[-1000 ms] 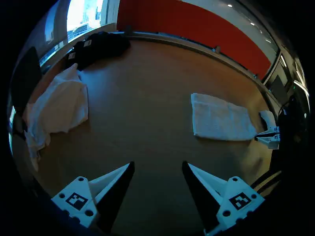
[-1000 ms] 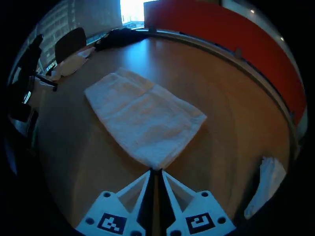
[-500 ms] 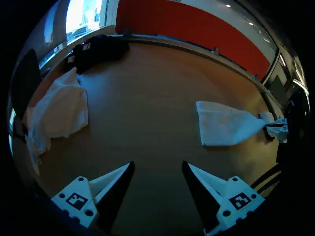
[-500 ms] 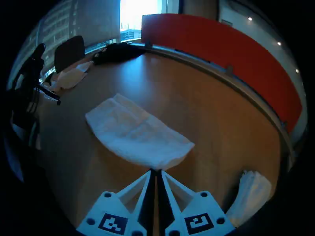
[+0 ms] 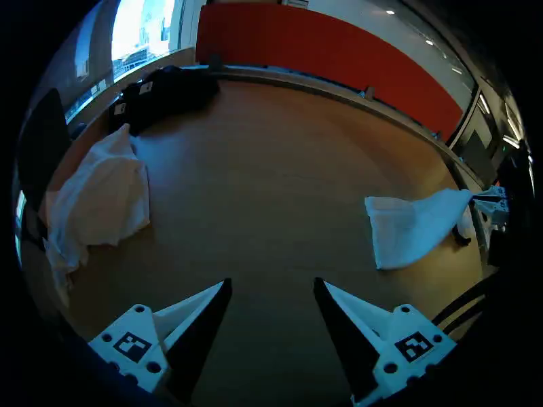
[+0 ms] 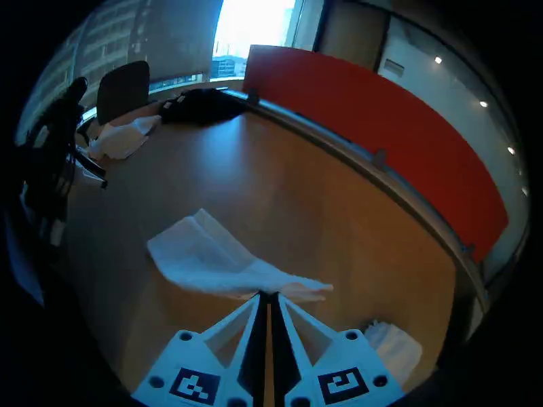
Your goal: Fold towel
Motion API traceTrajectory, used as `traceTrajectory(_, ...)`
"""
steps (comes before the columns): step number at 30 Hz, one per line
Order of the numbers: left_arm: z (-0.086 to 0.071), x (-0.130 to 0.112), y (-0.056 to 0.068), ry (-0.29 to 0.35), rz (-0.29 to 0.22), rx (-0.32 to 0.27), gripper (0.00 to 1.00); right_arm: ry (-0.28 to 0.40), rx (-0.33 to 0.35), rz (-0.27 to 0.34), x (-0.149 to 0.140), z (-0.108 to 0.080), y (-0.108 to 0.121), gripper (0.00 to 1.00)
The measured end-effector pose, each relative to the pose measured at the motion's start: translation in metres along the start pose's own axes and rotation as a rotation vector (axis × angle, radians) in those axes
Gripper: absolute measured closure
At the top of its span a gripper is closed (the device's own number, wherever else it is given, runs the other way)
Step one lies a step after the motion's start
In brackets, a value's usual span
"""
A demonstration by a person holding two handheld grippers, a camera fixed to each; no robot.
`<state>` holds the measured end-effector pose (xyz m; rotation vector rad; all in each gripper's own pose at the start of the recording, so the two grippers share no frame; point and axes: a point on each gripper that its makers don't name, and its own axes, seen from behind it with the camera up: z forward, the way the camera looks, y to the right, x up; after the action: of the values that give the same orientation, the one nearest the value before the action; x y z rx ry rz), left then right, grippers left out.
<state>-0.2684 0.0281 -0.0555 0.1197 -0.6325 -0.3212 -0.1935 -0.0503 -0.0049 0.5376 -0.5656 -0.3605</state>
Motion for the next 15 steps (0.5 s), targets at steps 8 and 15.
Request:
traceTrajectory(8, -0.002, 0.001, 0.001, 0.006, 0.003, -0.004, 0.11, 0.002, 0.025, -0.033, 0.008, 0.003, -0.011, 0.94)
traceTrajectory(15, -0.005, 0.003, -0.001, 0.013, 0.003, -0.004, 0.11, 0.016, 0.08, -0.062, 0.024, 0.02, -0.041, 0.95)
